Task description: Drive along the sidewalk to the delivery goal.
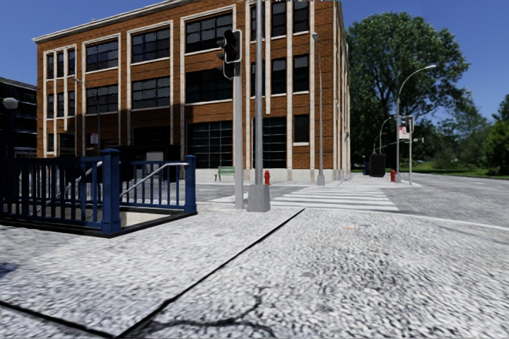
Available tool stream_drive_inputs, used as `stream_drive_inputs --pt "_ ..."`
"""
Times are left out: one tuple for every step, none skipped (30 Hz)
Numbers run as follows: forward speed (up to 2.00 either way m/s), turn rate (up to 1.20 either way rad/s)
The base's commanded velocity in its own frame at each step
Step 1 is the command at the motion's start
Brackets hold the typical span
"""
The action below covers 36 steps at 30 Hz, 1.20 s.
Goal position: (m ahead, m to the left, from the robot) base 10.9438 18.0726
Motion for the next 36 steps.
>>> stream_drive_inputs --pt "2.0 1.2" --pt "2.0 1.2" --pt "2.0 1.2" --pt "2.0 1.2" --pt "2.0 1.2" --pt "2.0 1.2" --pt "2.0 1.2" --pt "2.0 1.2" --pt "2.0 1.2" --pt "2.0 1.2" --pt "2.0 1.2" --pt "2.0 0.79" --pt "2.0 0.35" --pt "2.0 0.2" --pt "2.0 0.07" --pt "2.0 0.07" --pt "2.0 0.05" --pt "2.0 0.05" --pt "2.0 0.05" --pt "2.0 0.04" --pt "2.0 0.11" --pt "2.0 0.33" --pt "2.0 0.61" --pt "2.0 0.79" --pt "2.0 0.85" --pt "2.0 0.86" --pt "2.0 0.86" --pt "2.0 0.91" --pt "2.0 0.93" --pt "2.0 0.93" --pt "2.0 0.93" --pt "2.0 0.97" --pt "2.0 1.2" --pt "2.0 1.2" --pt "2.0 1.2" --pt "2.0 1.2"
